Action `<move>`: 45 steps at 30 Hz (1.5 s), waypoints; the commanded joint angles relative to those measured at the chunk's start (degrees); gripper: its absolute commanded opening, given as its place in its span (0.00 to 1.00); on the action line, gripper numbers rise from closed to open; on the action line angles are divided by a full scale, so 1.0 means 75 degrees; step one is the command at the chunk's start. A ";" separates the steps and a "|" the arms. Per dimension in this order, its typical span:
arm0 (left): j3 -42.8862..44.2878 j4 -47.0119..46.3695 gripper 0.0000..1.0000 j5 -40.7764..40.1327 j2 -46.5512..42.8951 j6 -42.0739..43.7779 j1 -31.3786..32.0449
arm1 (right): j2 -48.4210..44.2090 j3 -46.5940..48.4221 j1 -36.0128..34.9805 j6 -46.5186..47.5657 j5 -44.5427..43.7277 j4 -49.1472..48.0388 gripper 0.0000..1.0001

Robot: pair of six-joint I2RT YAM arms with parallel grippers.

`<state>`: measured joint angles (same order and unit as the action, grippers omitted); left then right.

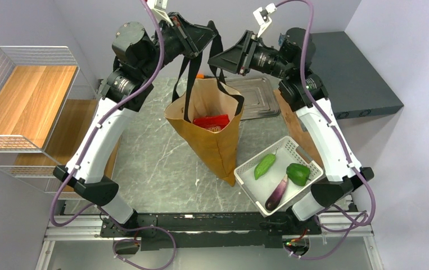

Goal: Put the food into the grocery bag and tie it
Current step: Tie the grocery bag at the center of the board.

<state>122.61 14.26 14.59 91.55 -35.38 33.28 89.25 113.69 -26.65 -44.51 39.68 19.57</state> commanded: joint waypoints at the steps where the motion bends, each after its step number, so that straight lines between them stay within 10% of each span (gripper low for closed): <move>1: 0.0621 -0.1163 0.00 -0.0015 -0.0023 -0.0105 -0.0042 | -0.0439 -0.0122 0.0009 -0.1163 0.0800 -0.2035 0.40; 8: 0.0686 -0.1176 0.00 0.0043 -0.0002 -0.0158 -0.0060 | -0.0294 -0.0083 0.0013 -0.1095 0.0510 -0.1923 0.42; 12: 0.0551 -0.1275 0.00 0.0093 -0.0067 -0.0187 -0.0055 | -0.0237 0.0060 0.0025 -0.0463 -0.0124 -0.1080 0.02; 18: 0.0242 -0.1431 0.00 0.0086 -0.0227 -0.0263 -0.0060 | -0.0152 -0.0077 0.0028 -0.0270 -0.0372 -0.0870 0.00; 25: 0.0661 -0.0924 0.68 0.0257 -0.0060 -0.0297 -0.0060 | 0.0031 -0.0103 0.0028 -0.0529 -0.0172 -0.1285 0.00; 33: 0.0364 -0.1529 0.92 0.0427 -0.0044 -0.0747 -0.0059 | 0.0053 -0.0508 -0.0034 -0.1042 0.0317 -0.2244 0.00; 45: 0.0653 -0.1607 0.94 0.1586 0.0134 -0.0990 -0.0125 | 0.0415 -0.0717 -0.0135 -0.1742 0.1137 -0.3572 0.00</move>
<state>125.49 7.79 20.34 93.51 -41.21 32.75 91.66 109.21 -27.59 -54.22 44.58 1.45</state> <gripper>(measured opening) 0.942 0.010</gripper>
